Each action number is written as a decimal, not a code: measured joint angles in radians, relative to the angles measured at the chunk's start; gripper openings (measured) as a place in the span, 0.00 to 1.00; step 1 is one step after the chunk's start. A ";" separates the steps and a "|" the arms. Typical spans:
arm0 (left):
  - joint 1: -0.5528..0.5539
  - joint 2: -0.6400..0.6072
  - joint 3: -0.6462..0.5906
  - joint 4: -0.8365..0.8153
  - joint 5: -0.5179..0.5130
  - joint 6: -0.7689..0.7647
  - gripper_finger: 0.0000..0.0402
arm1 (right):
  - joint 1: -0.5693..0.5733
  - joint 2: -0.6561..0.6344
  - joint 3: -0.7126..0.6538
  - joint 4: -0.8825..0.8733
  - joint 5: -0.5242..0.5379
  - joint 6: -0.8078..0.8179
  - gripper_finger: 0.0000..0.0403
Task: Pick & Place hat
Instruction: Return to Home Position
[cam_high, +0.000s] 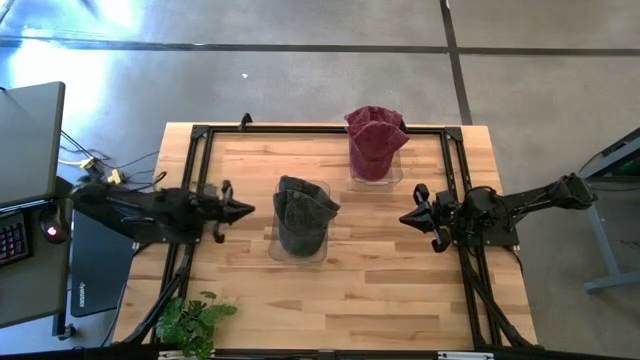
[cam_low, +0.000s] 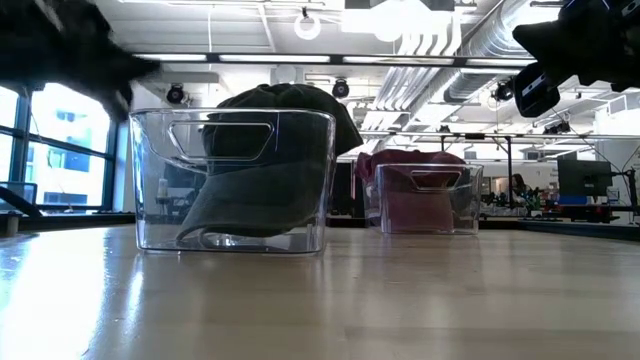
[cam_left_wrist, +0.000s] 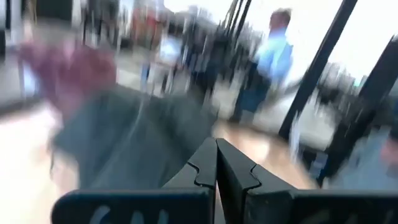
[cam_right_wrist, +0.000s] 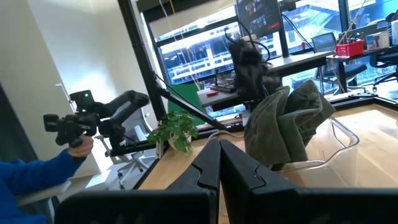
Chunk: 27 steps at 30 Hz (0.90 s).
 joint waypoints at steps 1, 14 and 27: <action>0.059 0.045 -0.013 0.008 0.071 -0.016 0.00 | 0.000 0.000 0.000 0.000 0.000 0.000 0.00; 0.466 0.236 -0.017 0.148 0.556 0.062 0.00 | 0.001 0.001 0.001 -0.025 -0.034 -0.007 0.01; 0.194 0.177 -0.017 0.071 0.124 0.149 0.00 | 0.001 0.001 0.001 -0.061 -0.035 0.004 0.01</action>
